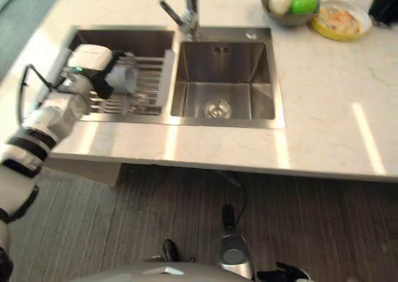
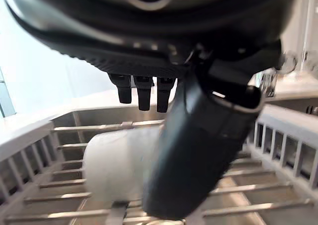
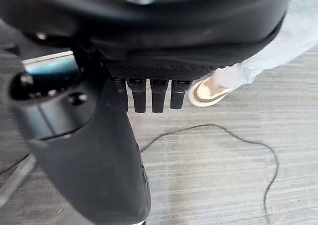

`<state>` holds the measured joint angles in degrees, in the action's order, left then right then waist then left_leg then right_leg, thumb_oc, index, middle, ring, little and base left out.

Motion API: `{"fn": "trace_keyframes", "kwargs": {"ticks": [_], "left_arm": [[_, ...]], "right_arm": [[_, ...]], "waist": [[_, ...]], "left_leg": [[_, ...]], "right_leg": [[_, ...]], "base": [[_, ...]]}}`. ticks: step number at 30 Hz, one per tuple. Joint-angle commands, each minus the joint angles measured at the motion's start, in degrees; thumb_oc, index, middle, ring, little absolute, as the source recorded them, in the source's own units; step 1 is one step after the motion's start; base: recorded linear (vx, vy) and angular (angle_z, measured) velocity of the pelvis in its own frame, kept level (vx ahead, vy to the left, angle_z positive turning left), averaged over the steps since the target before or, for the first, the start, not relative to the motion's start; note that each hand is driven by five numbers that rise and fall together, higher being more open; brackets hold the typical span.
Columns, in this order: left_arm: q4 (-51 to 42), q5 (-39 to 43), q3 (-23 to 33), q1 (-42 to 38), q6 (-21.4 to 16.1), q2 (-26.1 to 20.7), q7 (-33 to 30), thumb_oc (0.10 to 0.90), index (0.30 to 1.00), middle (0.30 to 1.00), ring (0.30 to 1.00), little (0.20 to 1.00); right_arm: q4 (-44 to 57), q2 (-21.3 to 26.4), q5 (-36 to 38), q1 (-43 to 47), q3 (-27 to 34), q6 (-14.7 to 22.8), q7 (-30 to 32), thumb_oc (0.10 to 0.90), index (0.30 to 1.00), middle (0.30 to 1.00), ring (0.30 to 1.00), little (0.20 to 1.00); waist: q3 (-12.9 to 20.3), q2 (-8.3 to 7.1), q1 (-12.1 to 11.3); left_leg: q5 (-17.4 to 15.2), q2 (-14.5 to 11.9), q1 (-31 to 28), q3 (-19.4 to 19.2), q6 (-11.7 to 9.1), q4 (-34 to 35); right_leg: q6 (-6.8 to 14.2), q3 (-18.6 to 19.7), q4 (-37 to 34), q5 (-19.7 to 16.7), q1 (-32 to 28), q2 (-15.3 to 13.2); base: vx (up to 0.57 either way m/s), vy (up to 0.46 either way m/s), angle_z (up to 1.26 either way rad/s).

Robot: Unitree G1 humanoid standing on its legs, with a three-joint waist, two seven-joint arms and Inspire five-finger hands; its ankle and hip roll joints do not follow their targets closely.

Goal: Place the dishes in the dishwasher.

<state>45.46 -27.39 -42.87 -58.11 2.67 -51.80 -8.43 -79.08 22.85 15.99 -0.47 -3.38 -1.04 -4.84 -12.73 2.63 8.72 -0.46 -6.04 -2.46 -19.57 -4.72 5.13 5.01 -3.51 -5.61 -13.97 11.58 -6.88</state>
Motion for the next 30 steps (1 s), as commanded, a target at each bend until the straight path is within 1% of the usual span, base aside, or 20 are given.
{"fn": "trace_keyframes", "kwargs": {"ticks": [1,5,6,7,8,12,15,20,24,25,26,30], "left_arm": [[-0.7,2.9,5.2,-7.2,0.1,-2.8,-3.1,0.8,0.9,0.9,0.9,0.9],[5.7,5.3,1.4,-12.3,0.2,-1.9,-2.1,0.8,0.9,0.9,0.9,0.9],[5.7,5.3,1.4,-12.3,0.2,-1.9,-2.1,0.8,0.9,0.9,0.9,0.9],[10.3,6.8,-0.4,-14.8,0.2,-0.7,-1.1,0.8,0.9,0.9,0.9,0.9],[10.3,6.8,-0.4,-14.8,0.2,-0.7,-1.1,0.8,0.9,0.9,0.9,0.9],[15.3,7.8,-2.6,-17.4,-0.1,1.0,-0.6,0.8,0.9,0.9,0.9,0.9],[17.9,7.8,-4.5,-19.1,-0.4,2.6,-0.2,0.8,0.9,0.9,0.9,0.9],[21.6,7.0,-6.5,-20.5,-0.6,2.6,0.8,0.8,0.9,0.9,0.9,0.9],[22.1,6.5,-7.6,-20.9,-0.9,2.2,1.5,0.8,0.9,0.9,0.9,0.9],[22.1,6.3,-8.0,-20.7,-1.1,2.1,2.0,0.54,0.509,0.509,0.509,0.509],[21.6,5.8,-8.1,-20.1,-1.1,2.1,2.4,0.4,0.3,0.3,0.3,0.3],[20.8,5.2,-7.9,-19.0,-1.1,2.7,2.5,0.4,0.3,0.3,0.3,0.3]], "right_arm": [[-1.9,0.9,1.4,-2.6,-0.7,-0.8,0.6,0.8,0.9,0.9,0.9,0.9],[-0.4,0.5,2.5,-2.9,-1.5,-0.9,0.3,0.8,0.9,0.9,0.9,0.9],[-0.4,0.5,2.5,-2.9,-1.5,-0.9,0.3,0.8,0.9,0.9,0.9,0.9],[-0.3,0.1,3.0,-3.8,-2.4,-0.9,-0.1,0.8,0.9,0.9,0.9,0.9],[-0.3,0.1,3.0,-3.8,-2.4,-0.9,-0.1,0.8,0.9,0.9,0.9,0.9],[0.1,-0.6,3.6,-4.3,-3.4,-0.7,-0.4,0.8,0.9,0.9,0.9,0.9],[1.4,-1.0,4.2,-4.8,-4.1,-0.2,-0.7,0.8,0.9,0.9,0.9,0.9],[0.4,-0.1,4.0,-4.4,-4.4,0.0,-1.0,0.8,0.9,0.9,0.9,0.9],[0.4,0.1,3.9,-4.1,-4.6,0.1,-0.9,0.8,0.9,0.9,0.9,0.9],[0.3,0.2,3.9,-4.0,-4.6,0.1,-0.8,0.8,0.9,0.9,0.9,0.9],[0.2,0.2,3.8,-4.2,-4.7,0.0,-0.9,0.8,0.9,0.9,0.9,0.9],[-0.1,0.1,3.5,-4.3,-4.8,0.0,-0.7,0.8,0.9,0.9,0.9,0.9]], "waist": [[0.1,-0.6,-1.1],[-0.8,-1.04,-0.6],[-0.8,-1.04,-0.6],[-1.1,-1.37,-0.5],[-1.1,-1.37,-0.5],[-1.1,-1.52,-0.4],[-0.9,-1.57,-0.2],[-1.1,-1.49,0.1],[-1.2,-1.56,0.2],[-1.2,-1.59,0.2],[-1.2,-1.72,0.1],[-1.1,-1.87,0.0]], "left_leg": [[-0.5,-0.8,-0.3,3.4,-0.9,-0.1],[0.1,-1.0,0.7,3.1,-0.9,-0.1],[0.1,-1.0,0.7,3.1,-0.9,-0.1],[0.3,-1.0,0.8,2.9,-1.0,-0.1],[0.3,-1.0,0.8,2.9,-1.0,-0.1],[0.2,-1.1,0.6,2.9,-1.1,-0.1],[0.3,-1.1,0.4,3.3,-1.1,-0.1],[0.5,-1.1,0.6,3.5,-1.2,-0.1],[0.4,-1.2,0.7,3.5,-1.2,-0.1],[0.4,-1.2,0.7,3.4,-1.2,-0.1],[0.3,-1.2,0.5,3.3,-1.2,-0.1],[0.1,-1.2,0.0,3.1,-1.3,-0.1]], "right_leg": [[7.6,-3.4,2.2,8.2,-6.5,-3.4],[7.6,-2.9,2.6,7.8,-5.2,-3.3],[7.6,-2.9,2.6,7.8,-5.2,-3.3],[7.6,-2.9,2.6,7.7,-4.9,-3.3],[7.6,-2.9,2.6,7.7,-4.9,-3.3],[7.6,-3.1,2.6,7.8,-5.0,-3.3],[7.6,-3.3,2.5,8.0,-5.3,-3.2],[7.6,-3.4,2.2,7.9,-5.3,-3.2],[7.6,-3.3,2.1,7.8,-5.2,-3.1],[7.6,-3.3,2.0,7.8,-5.3,-3.1],[7.7,-3.4,1.9,7.8,-5.6,-3.1],[7.7,-3.3,1.6,7.9,-6.1,-3.0]], "base": [[-0.01,0.014,-0.39],[0.0,0.002,0.01],[0.0,0.0,0.0],[0.0,0.0,0.0],[0.0,0.0,0.0],[0.03,-0.002,0.0],[0.03,-0.004,0.0],[0.01,-0.001,0.01],[0.0,0.0,0.0],[0.0,0.0,0.0],[0.0,0.0,0.0],[0.0,0.0,0.0]]}}
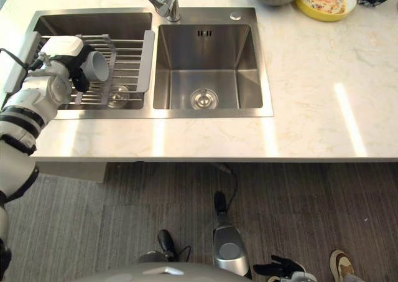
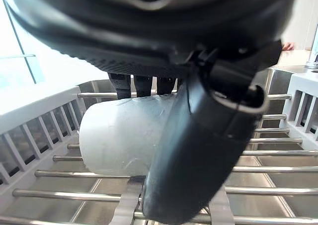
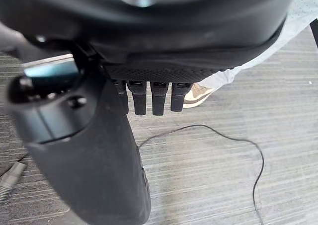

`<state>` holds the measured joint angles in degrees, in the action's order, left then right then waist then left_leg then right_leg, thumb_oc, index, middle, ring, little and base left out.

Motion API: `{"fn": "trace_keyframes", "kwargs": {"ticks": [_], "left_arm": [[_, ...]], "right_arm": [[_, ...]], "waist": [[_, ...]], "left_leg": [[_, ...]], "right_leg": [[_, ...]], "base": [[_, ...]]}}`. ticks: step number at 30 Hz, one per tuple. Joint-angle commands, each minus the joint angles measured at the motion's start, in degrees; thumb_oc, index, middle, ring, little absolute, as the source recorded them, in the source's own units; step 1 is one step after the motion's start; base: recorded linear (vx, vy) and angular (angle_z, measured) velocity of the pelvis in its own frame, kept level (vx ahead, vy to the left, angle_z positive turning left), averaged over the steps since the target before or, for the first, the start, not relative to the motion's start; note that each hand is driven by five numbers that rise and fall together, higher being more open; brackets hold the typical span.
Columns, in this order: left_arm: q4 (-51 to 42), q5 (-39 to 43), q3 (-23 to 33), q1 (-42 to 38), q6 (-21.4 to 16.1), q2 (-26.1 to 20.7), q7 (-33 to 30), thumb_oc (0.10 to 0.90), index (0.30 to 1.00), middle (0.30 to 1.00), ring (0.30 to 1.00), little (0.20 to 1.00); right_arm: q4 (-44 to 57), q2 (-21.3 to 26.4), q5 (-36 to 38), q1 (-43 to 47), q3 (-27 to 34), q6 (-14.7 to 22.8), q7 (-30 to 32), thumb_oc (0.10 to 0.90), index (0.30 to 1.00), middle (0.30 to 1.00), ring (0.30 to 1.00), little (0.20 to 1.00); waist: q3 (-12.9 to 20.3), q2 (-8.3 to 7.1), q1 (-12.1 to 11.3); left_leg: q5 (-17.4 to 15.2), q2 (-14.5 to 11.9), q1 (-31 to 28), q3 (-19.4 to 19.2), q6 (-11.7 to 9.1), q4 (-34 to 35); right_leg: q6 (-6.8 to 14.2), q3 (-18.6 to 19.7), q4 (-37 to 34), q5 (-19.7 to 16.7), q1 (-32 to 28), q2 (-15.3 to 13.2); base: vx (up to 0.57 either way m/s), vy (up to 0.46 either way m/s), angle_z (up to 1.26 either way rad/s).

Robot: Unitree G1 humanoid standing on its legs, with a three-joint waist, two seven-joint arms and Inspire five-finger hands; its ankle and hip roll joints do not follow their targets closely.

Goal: Place the dishes in the dishwasher.

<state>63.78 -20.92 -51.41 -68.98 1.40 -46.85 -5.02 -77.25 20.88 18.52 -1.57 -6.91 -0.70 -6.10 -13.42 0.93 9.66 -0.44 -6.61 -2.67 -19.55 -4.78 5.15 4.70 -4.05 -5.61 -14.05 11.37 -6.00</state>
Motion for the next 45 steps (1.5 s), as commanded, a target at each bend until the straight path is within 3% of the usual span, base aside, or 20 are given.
{"fn": "trace_keyframes", "kwargs": {"ticks": [1,11,12,18,19,21,23,26,27,30,31,32,33,34,36,37,39,40,42,45], "left_arm": [[2.0,-1.5,0.7,-8.1,0.0,-1.9,-1.1,0.4,0.3,0.3,0.3,0.3],[-9.7,-3.4,4.5,-4.3,0.2,-2.3,-4.7,0.4,0.3,0.3,0.3,0.3],[-16.4,-3.9,7.4,-1.1,-0.2,-3.3,-7.7,0.4,0.3,0.3,0.3,0.3],[-36.6,-6.1,21.9,14.6,-1.8,-5.9,-14.4,0.4,0.3,0.3,0.3,0.3],[-36.6,-6.1,21.9,14.6,-1.8,-5.9,-14.4,0.4,0.3,0.3,0.3,0.3],[-42.1,-6.1,26.8,19.3,-2.6,-6.4,-15.2,0.4,0.3,0.3,0.3,0.3],[-47.8,-2.8,35.3,26.1,-3.9,-6.5,-15.9,0.4,0.3,0.3,0.3,0.3],[-52.7,-0.1,43.5,32.2,-4.9,-7.8,-17.5,0.4,0.3,0.3,0.3,0.3],[-53.0,-0.2,44.0,32.7,-4.9,-7.8,-17.4,0.4,0.3,0.3,0.3,0.3],[-58.0,3.7,55.5,41.4,-6.1,-9.7,-19.7,0.4,0.3,0.3,0.3,0.3],[-58.0,3.7,55.5,41.4,-6.1,-9.7,-19.7,0.4,0.3,0.3,0.3,0.3],[-61.4,8.9,63.1,48.0,-7.9,-7.1,-19.9,0.4,0.3,0.3,0.3,0.3],[-61.6,9.0,63.4,48.3,-7.9,-7.0,-19.9,0.4,0.3,0.3,0.3,0.3],[-61.8,11.1,64.9,49.3,-8.7,-5.2,-19.6,0.4,0.3,0.3,0.3,0.3],[-61.6,13.3,66.6,51.0,-9.5,-1.9,-19.5,0.4,0.3,0.3,0.3,0.3],[-61.6,13.3,66.6,51.0,-9.5,-1.9,-19.5,0.4,0.3,0.3,0.3,0.3],[-61.0,14.7,68.2,53.5,-10.0,-1.6,-19.8,0.4,0.3,0.3,0.3,0.3],[-60.9,16.2,69.7,56.7,-10.4,-1.0,-19.4,0.4,0.3,0.3,0.3,0.3],[-61.1,17.6,71.5,61.0,-10.7,1.5,-18.7,0.4,0.3,0.3,0.3,0.3],[-61.5,19.9,70.3,64.6,-12.1,7.0,-16.2,0.4,0.3,0.3,0.3,0.3]], "right_arm": [[-1.8,2.0,1.0,-3.3,-1.2,-0.3,0.6,0.8,0.9,0.9,0.9,0.9],[-1.5,1.4,0.8,-2.8,-0.3,-0.1,1.6,0.8,0.9,0.9,0.9,0.9],[-1.6,0.7,1.1,-2.7,0.3,0.2,2.1,0.8,0.9,0.9,0.9,0.9],[-1.4,-0.5,0.6,-4.7,2.0,0.7,3.3,0.8,0.9,0.9,0.9,0.9],[-1.4,-0.5,0.6,-4.7,2.0,0.7,3.3,0.8,0.9,0.9,0.9,0.9],[-1.6,-0.8,0.0,-5.0,2.7,0.7,3.5,0.8,0.9,0.9,0.9,0.9],[-1.5,-0.8,-0.6,-4.8,3.3,0.5,3.3,0.8,0.9,0.9,0.9,0.9],[-1.0,-0.6,-1.3,-4.2,3.1,0.6,2.8,0.8,0.9,0.9,0.9,0.9],[-1.0,-0.5,-1.3,-4.1,3.0,0.6,2.7,0.8,0.9,0.9,0.9,0.9],[-0.5,0.1,-2.3,-3.4,1.9,0.9,2.3,0.8,0.9,0.9,0.9,0.9],[-0.5,0.1,-2.3,-3.4,1.9,0.9,2.3,0.8,0.9,0.9,0.9,0.9],[0.3,1.6,-3.2,-3.5,2.3,1.4,2.2,0.8,0.9,0.9,0.9,0.9],[0.3,1.7,-3.2,-3.5,2.2,1.4,2.2,0.8,0.9,0.9,0.9,0.9],[0.6,2.1,-3.9,-3.6,2.6,1.4,2.4,0.8,0.9,0.9,0.9,0.9],[1.3,2.5,-5.0,-4.0,3.3,1.4,2.4,0.8,0.9,0.9,0.9,0.9],[1.3,2.5,-5.0,-4.0,3.3,1.4,2.4,0.8,0.9,0.9,0.9,0.9],[4.0,2.0,-5.3,-4.7,3.8,1.8,2.1,0.8,0.9,0.9,0.9,0.9],[7.2,1.2,-5.0,-5.9,3.7,2.1,1.8,0.8,0.9,0.9,0.9,0.9],[8.2,0.0,-4.6,-6.3,3.2,2.5,2.3,0.8,0.9,0.9,0.9,0.9],[9.8,-2.1,-2.7,-6.4,4.3,2.9,1.9,0.8,0.9,0.9,0.9,0.9]], "waist": [[-0.5,-0.22,-0.9],[-0.5,-0.33,-1.7],[-0.4,-0.45,-2.3],[1.9,-0.65,-3.5],[1.9,-0.65,-3.5],[3.3,-0.52,-4.3],[5.0,-0.21,-5.6],[5.7,-0.03,-8.0],[5.7,0.01,-7.8],[6.0,0.68,-10.9],[6.0,0.68,-10.9],[4.7,1.94,-14.0],[4.8,2.05,-13.5],[4.2,2.52,-14.0],[4.6,2.67,-12.8],[4.6,2.67,-12.8],[5.1,2.58,-11.7],[5.5,2.62,-11.7],[5.8,2.44,-12.6],[7.4,1.07,-11.7]], "left_leg": [[0.0,-0.7,0.1,3.1,-1.2,-0.1],[-0.5,-0.9,-0.9,3.4,-1.3,-0.1],[-0.7,-1.0,-1.2,3.7,-1.4,-0.1],[-1.3,-1.7,-3.4,4.2,-1.7,-0.1],[-1.3,-1.7,-3.4,4.2,-1.7,-0.1],[-1.4,-2.0,-4.6,4.5,-1.9,-0.1],[-1.0,-2.6,-6.1,5.4,-2.3,-0.8],[-1.0,-3.7,-5.5,7.0,-2.9,-4.1],[-0.8,-3.6,-5.3,7.1,-2.9,-4.3],[2.6,-5.5,-4.2,10.4,-4.6,-5.2],[2.6,-5.5,-4.2,10.4,-4.6,-5.2],[8.6,-6.5,0.7,15.0,-6.5,-3.8],[9.0,-6.5,1.2,15.5,-6.5,-3.8],[11.6,-6.9,4.2,15.3,-7.2,-3.6],[12.9,-9.7,6.4,6.2,-8.1,-2.0],[12.9,-9.7,6.4,6.2,-8.1,-2.0],[14.8,-14.4,7.2,-5.7,-9.0,-2.2],[15.8,-16.6,5.2,-9.5,-9.6,-3.0],[15.1,-16.5,3.4,-6.7,-9.8,-5.7],[11.9,-17.5,-2.2,-8.4,-10.1,-6.8]], "right_leg": [[8.0,-2.8,1.6,8.0,-5.9,-3.9],[7.9,-3.2,1.5,8.7,-7.4,-3.8],[7.8,-3.4,1.5,9.0,-7.9,-3.8],[7.3,-4.2,1.6,10.8,-10.9,-3.3],[7.3,-4.2,1.6,10.8,-10.9,-3.3],[6.8,-4.6,1.7,11.8,-12.5,-2.9],[5.8,-5.5,2.1,13.5,-15.2,-2.1],[4.6,-6.6,2.5,15.0,-17.5,-1.1],[4.5,-6.6,2.5,14.8,-17.4,-1.1],[2.9,-9.5,2.0,16.2,-20.2,0.9],[2.9,-9.5,2.0,16.2,-20.2,0.9],[1.7,-14.8,1.5,17.3,-20.2,1.7],[1.6,-15.2,1.5,17.1,-20.0,1.6],[1.4,-18.6,1.3,17.1,-19.7,1.0],[1.9,-24.5,1.0,18.2,-20.0,-1.0],[1.9,-24.5,1.0,18.2,-20.0,-1.0],[2.0,-29.7,1.0,17.6,-20.3,-2.4],[2.0,-31.9,1.1,16.5,-20.2,-2.9],[1.8,-32.9,1.5,15.2,-20.2,-4.0],[2.3,-37.8,2.5,12.8,-19.1,-7.2]], "base": [[0.0,0.0,0.0],[0.0,0.0,0.0],[0.0,0.0,0.0],[0.01,-0.058,0.05],[0.03,-0.062,0.16],[0.05,-0.106,0.19],[0.04,-0.182,0.21],[-0.02,-0.165,0.27],[-0.04,-0.212,0.2],[-0.07,-0.213,0.45],[-0.3,-0.214,0.47],[-0.26,-0.145,0.61],[-0.4,-0.157,0.74],[-0.26,-0.001,1.65],[-0.17,-0.01,2.24],[-0.08,-0.015,2.44],[-0.24,0.054,2.42],[-0.26,0.126,1.84],[-0.21,0.197,1.42],[-0.22,0.313,1.06]]}}
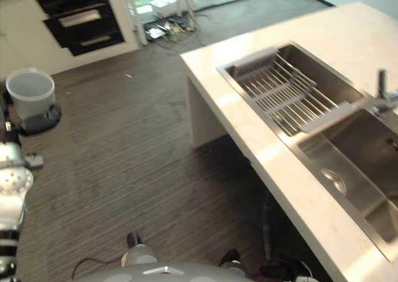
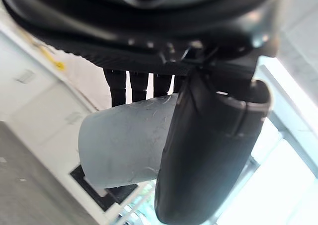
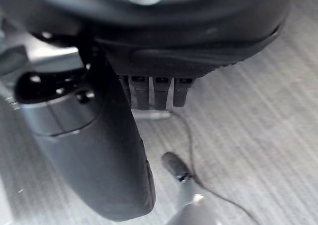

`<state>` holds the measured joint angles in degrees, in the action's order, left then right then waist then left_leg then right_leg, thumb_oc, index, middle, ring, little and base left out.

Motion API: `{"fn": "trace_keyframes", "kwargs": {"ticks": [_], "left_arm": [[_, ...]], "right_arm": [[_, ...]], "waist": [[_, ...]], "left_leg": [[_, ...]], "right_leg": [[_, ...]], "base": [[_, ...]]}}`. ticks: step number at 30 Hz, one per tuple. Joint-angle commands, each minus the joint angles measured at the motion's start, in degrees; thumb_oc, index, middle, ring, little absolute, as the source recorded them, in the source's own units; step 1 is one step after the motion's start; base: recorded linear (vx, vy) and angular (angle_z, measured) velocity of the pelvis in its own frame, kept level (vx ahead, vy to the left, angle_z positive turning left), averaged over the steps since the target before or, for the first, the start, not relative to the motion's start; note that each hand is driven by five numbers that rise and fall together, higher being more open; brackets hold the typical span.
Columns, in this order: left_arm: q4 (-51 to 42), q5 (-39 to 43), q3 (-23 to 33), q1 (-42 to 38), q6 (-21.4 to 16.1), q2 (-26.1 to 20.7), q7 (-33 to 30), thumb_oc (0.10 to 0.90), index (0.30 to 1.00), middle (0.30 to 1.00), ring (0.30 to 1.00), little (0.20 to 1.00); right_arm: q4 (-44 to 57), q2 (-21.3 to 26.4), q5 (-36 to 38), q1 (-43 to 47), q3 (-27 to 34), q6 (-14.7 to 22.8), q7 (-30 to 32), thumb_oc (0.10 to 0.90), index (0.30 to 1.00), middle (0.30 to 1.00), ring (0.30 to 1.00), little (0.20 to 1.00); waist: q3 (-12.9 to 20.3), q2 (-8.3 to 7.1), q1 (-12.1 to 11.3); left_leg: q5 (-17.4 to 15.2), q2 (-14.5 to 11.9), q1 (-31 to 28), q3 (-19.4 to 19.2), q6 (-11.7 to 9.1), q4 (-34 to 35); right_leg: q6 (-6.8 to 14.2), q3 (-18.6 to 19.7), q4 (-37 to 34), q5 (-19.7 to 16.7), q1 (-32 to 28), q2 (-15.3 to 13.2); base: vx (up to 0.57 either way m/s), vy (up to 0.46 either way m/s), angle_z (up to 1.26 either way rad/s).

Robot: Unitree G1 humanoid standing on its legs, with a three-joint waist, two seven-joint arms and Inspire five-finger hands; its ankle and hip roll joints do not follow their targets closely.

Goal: Place the dishes in the dishwasher.

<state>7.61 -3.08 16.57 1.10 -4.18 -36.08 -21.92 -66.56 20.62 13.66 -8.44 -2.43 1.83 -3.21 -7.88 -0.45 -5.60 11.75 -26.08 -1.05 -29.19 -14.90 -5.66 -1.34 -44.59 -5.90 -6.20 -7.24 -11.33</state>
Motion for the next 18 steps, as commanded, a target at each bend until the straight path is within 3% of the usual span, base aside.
{"fn": "trace_keyframes", "kwargs": {"ticks": [1,7,8,9,11,12,13,14,16,18], "left_arm": [[-5.6,2.3,1.9,-4.4,-6.9,-2.9,1.5,0.4,0.3,0.3,0.3,0.3],[-8.4,2.0,1.0,-0.7,-6.9,0.5,3.9,0.4,0.3,0.3,0.3,0.3],[-9.2,3.8,-0.4,1.2,-7.1,2.5,5.6,0.4,0.3,0.3,0.3,0.3],[-10.8,5.6,-4.6,1.2,-7.5,3.7,9.1,0.4,0.3,0.3,0.3,0.3],[-10.7,7.6,-10.1,-1.4,-8.5,3.7,11.1,0.4,0.3,0.3,0.3,0.3],[-10.5,7.7,-10.2,-1.6,-8.6,3.7,11.1,0.4,0.3,0.3,0.3,0.3],[-9.7,8.8,-12.5,-2.9,-8.8,3.8,11.6,0.4,0.3,0.3,0.3,0.3],[-9.5,9.9,-14.6,-4.2,-9.1,4.2,12.4,0.4,0.3,0.3,0.3,0.3],[-8.5,11.3,-19.4,-7.3,-9.2,4.8,13.7,0.4,0.3,0.3,0.3,0.3],[-8.6,11.4,-20.6,-8.1,-9.1,5.2,13.8,0.4,0.3,0.3,0.3,0.3]], "right_arm": [[-0.3,-2.0,2.6,0.6,0.4,0.4,-1.1,0.8,0.9,0.9,0.9,0.9],[0.9,-3.5,2.3,0.6,0.8,0.6,-0.6,0.8,0.9,0.9,0.9,0.9],[0.0,-3.8,1.7,1.9,1.6,0.3,0.2,0.8,0.9,0.9,0.9,0.9],[-2.1,-4.5,1.7,3.1,3.2,-0.1,0.1,0.8,0.9,0.9,0.9,0.9],[-2.7,-4.7,2.2,4.4,2.9,-0.3,-0.1,0.8,0.9,0.9,0.9,0.9],[-2.8,-4.7,2.2,4.4,3.1,-0.3,-0.1,0.8,0.9,0.9,0.9,0.9],[-2.9,-5.1,2.8,4.5,3.0,-0.3,0.0,0.8,0.9,0.9,0.9,0.9],[-3.2,-5.4,3.9,4.8,3.2,-0.3,0.1,0.8,0.9,0.9,0.9,0.9],[-2.6,-6.2,5.3,5.0,2.0,0.0,-0.2,0.8,0.9,0.9,0.9,0.9],[-2.5,-6.3,5.1,5.2,1.7,-0.2,-0.2,0.8,0.9,0.9,0.9,0.9]], "waist": [[2.3,2.09,3.6],[3.2,1.54,4.8],[2.9,0.65,4.3],[1.7,-0.58,4.8],[0.9,-0.71,7.0],[1.0,-0.76,6.6],[0.3,-0.5,7.5],[-0.1,-0.18,7.7],[-0.8,0.13,8.7],[-0.9,0.12,9.0]], "left_leg": [[-1.2,2.4,-4.4,1.8,0.1,3.6],[-4.7,4.2,-4.0,0.8,0.8,5.6],[-7.5,6.8,-2.5,2.0,2.6,6.0],[-10.2,11.1,-1.4,4.8,5.5,8.2],[-10.8,14.5,-0.5,10.2,6.7,10.1],[-10.7,14.6,-0.4,9.9,6.8,10.1],[-9.6,16.0,0.3,11.4,7.8,10.4],[-9.5,16.8,0.4,12.7,8.3,10.7],[-10.2,18.1,0.4,16.2,9.0,10.7],[-9.8,18.4,0.3,17.4,9.1,10.7]], "right_leg": [[8.7,1.8,2.9,4.3,-0.4,-2.6],[10.8,-1.4,3.6,1.8,-0.6,-5.6],[12.2,-0.6,4.8,0.2,-0.2,-7.9],[14.6,3.4,8.2,-2.7,0.5,-11.3],[14.8,19.7,8.9,-2.7,4.0,-9.7],[14.8,20.1,9.2,-2.7,4.5,-9.8],[13.8,25.8,9.8,-1.5,5.7,-7.8],[13.1,28.7,10.1,1.1,6.1,-5.8],[12.2,31.2,9.7,4.7,7.3,-1.9],[12.4,32.7,10.3,3.6,8.2,-1.5]], "base": [[-0.13,0.322,0.94],[-0.01,0.31,1.35],[0.13,0.743,0.38],[0.18,0.846,0.48],[0.18,0.404,1.32],[0.11,0.24,1.86],[0.07,0.207,1.57],[0.15,0.255,0.94],[0.14,0.099,0.95],[0.07,0.004,1.13]]}}
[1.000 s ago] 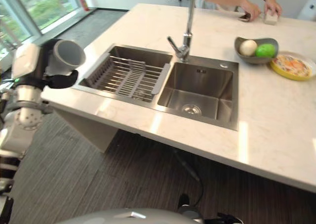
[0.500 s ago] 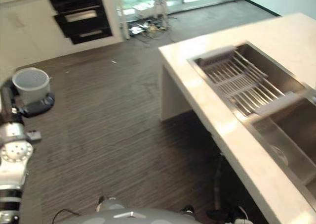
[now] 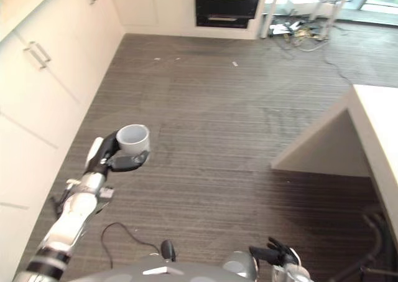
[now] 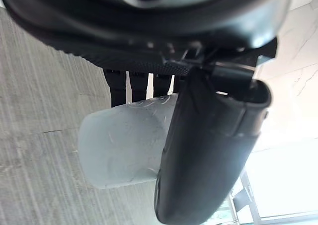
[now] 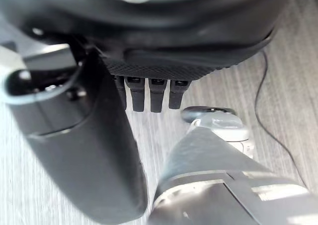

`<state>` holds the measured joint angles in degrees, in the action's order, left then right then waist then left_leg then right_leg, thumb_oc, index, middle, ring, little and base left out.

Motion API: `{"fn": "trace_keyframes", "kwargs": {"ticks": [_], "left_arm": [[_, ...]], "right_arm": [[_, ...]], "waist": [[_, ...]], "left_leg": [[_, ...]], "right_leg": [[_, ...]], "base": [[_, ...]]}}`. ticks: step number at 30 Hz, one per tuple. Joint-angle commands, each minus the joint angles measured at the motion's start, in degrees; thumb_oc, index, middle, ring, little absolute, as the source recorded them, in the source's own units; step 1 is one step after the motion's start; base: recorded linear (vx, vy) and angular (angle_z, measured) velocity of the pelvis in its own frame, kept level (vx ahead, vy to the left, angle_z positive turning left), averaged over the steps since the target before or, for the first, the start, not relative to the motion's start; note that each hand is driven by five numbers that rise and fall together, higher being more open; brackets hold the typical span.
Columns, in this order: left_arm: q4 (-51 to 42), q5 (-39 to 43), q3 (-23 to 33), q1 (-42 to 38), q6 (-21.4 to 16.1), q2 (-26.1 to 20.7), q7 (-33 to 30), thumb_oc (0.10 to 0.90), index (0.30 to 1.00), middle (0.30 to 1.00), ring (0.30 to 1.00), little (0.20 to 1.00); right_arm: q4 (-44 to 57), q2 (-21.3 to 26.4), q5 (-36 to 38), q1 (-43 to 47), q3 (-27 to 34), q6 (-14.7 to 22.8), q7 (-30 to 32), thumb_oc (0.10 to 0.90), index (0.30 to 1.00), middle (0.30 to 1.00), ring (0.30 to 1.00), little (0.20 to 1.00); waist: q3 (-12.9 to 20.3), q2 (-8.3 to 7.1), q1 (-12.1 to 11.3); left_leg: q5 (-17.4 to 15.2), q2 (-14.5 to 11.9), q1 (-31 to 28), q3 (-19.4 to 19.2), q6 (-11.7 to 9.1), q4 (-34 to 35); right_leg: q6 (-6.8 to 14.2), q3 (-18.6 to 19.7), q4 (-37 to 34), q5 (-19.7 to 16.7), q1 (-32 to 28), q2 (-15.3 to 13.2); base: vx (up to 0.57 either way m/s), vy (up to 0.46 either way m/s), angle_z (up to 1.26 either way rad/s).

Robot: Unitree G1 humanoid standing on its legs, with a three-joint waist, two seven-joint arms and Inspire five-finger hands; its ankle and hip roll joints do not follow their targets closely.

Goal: Place the dishes in the dishwasher.

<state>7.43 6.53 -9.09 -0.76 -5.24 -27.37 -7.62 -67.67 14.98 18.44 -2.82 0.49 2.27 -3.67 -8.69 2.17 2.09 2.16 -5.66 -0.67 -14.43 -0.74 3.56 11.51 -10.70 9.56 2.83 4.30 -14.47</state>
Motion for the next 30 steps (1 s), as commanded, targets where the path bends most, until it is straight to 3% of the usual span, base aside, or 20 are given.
{"fn": "trace_keyframes", "kwargs": {"ticks": [1,5,10,21,30], "left_arm": [[-8.4,2.0,3.7,-7.2,-8.0,-3.3,0.0,0.4,0.3,0.3,0.3,0.3],[-8.1,3.3,1.7,-7.4,-8.0,-2.1,1.2,0.4,0.3,0.3,0.3,0.3],[-8.4,3.0,0.0,-6.8,-7.6,-1.1,2.4,0.4,0.3,0.3,0.3,0.3],[-6.2,0.2,-1.2,-8.6,-8.8,-1.0,0.3,0.4,0.3,0.3,0.3,0.3],[-4.6,-5.2,-1.7,-8.5,-8.7,-0.3,-3.6,0.4,0.3,0.3,0.3,0.3]], "right_arm": [[-1.3,-0.7,0.4,-0.3,-1.7,-0.5,0.5,0.8,0.9,0.9,0.9,0.9],[-2.1,-0.5,-0.5,0.6,-3.5,-0.5,1.2,0.8,0.9,0.9,0.9,0.9],[-1.7,-0.2,-0.9,0.1,-3.6,-0.2,1.6,0.8,0.9,0.9,0.9,0.9],[-2.6,-1.7,-1.0,0.5,-5.7,-0.1,0.9,0.8,0.9,0.9,0.9,0.9],[-5.1,-2.3,-2.4,-1.3,-5.6,-0.4,1.9,0.8,0.9,0.9,0.9,0.9]], "waist": [[-0.5,-2.78,1.2],[0.3,-3.8,0.6],[1.9,-4.04,1.1],[3.9,-3.59,2.3],[5.6,-4.21,2.8]], "left_leg": [[-0.4,-1.7,-0.3,3.2,-4.9,1.4],[-0.5,-1.8,-1.3,2.8,-5.1,1.4],[-0.8,-2.9,-2.7,2.0,-6.0,1.4],[-1.5,-3.4,-5.1,-0.3,-6.5,1.4],[-2.0,-3.5,-6.0,-0.6,-6.5,1.4]], "right_leg": [[-1.0,-0.9,-6.1,-4.4,-4.0,2.1],[-1.3,-2.4,-11.0,-4.5,-7.6,3.3],[-1.4,-2.6,-14.6,-4.7,-10.2,4.4],[-1.6,-0.6,-14.6,-4.5,-10.5,4.3],[-1.6,-0.6,-14.6,-4.7,-10.9,4.2]], "base": [[0.07,-0.021,1.08],[0.04,-0.075,0.44],[0.07,-0.073,-0.25],[0.02,-0.029,-0.15],[0.02,-0.004,-0.04]]}}
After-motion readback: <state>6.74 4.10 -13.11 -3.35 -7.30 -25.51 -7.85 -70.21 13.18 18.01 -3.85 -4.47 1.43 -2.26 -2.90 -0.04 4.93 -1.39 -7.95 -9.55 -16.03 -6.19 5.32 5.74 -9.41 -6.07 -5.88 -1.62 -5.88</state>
